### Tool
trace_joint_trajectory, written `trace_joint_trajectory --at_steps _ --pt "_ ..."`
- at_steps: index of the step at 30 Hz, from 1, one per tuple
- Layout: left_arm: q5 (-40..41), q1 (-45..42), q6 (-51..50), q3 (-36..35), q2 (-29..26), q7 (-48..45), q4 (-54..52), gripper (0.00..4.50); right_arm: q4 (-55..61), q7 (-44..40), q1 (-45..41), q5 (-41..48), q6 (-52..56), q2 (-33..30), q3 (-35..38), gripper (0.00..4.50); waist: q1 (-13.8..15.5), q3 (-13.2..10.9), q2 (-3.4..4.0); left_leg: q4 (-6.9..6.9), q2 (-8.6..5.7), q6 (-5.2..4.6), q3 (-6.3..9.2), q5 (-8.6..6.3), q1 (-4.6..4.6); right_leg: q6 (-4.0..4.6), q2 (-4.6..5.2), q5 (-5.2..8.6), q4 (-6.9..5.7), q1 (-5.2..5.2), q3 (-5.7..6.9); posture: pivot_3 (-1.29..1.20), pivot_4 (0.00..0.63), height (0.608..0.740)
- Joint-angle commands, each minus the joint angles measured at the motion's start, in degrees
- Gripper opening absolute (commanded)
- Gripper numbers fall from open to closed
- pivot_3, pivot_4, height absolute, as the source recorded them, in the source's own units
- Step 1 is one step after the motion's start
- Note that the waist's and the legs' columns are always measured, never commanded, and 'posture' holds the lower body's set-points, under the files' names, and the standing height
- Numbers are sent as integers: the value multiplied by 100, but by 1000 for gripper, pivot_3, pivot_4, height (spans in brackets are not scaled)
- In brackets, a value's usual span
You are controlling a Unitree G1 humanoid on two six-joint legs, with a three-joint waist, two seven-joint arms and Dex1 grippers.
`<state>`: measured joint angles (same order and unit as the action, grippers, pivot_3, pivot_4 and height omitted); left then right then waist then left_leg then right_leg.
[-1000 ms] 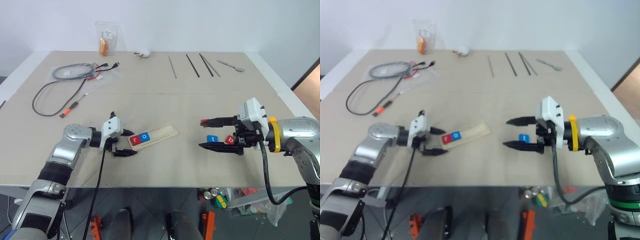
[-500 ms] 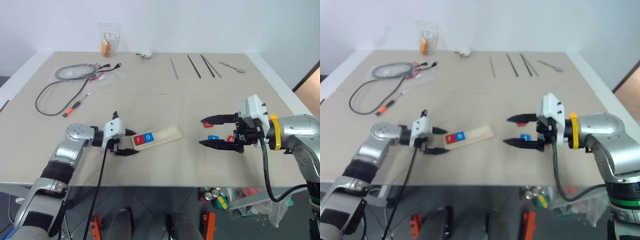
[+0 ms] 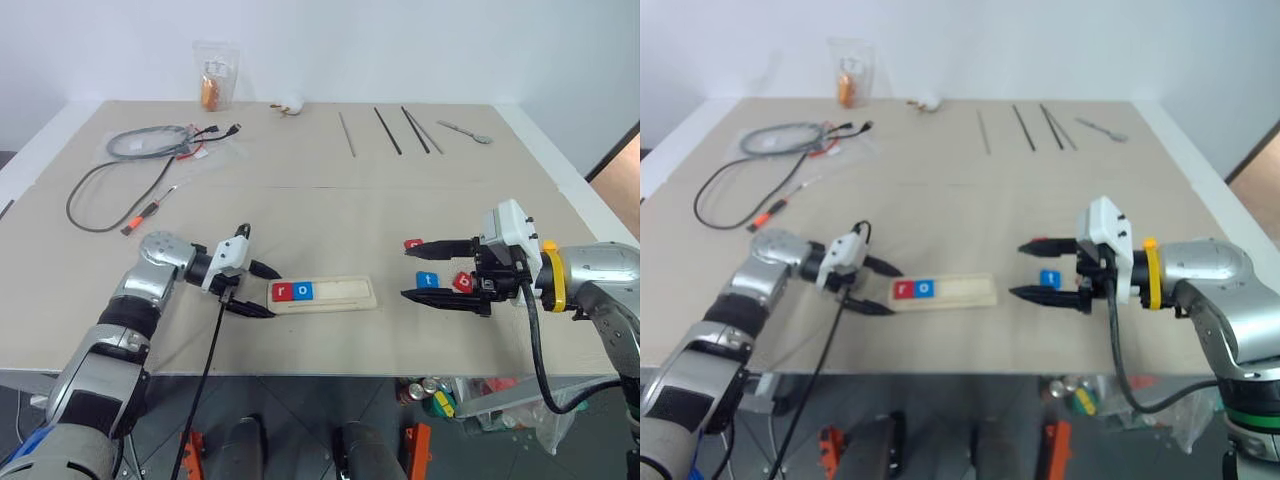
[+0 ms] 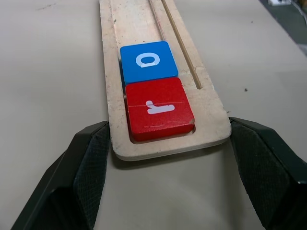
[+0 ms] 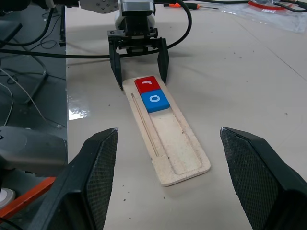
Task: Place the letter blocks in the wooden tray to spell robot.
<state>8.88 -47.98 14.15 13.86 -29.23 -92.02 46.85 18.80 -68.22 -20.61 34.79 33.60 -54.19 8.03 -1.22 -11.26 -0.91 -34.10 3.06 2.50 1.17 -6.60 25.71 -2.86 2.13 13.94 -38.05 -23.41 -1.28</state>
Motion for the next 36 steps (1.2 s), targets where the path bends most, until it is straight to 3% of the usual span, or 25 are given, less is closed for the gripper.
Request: trace_joint_trajectory --at_steps 1,17,36 --pt "8 -287 277 12 27 -48 327 3259 257 80 22 155 33 -111 283 3485 -1 0 0 -1 0 0 0 0 0 0 0 -1 0 0 0 0 150 740" --pt "-549 -1124 1185 -276 136 117 1814 3259 216 160 -73 146 -3 -79 208 3485 -2 -1 -2 -6 0 0 1 0 1 0 -2 -4 -1 0 0 0 150 740" --pt "-798 -1410 1590 -370 564 -42 2119 3259 297 191 -19 196 29 -122 255 3485 -4 -1 -2 -8 0 0 2 0 5 -6 -3 -5 -1 0 0 0 150 740"
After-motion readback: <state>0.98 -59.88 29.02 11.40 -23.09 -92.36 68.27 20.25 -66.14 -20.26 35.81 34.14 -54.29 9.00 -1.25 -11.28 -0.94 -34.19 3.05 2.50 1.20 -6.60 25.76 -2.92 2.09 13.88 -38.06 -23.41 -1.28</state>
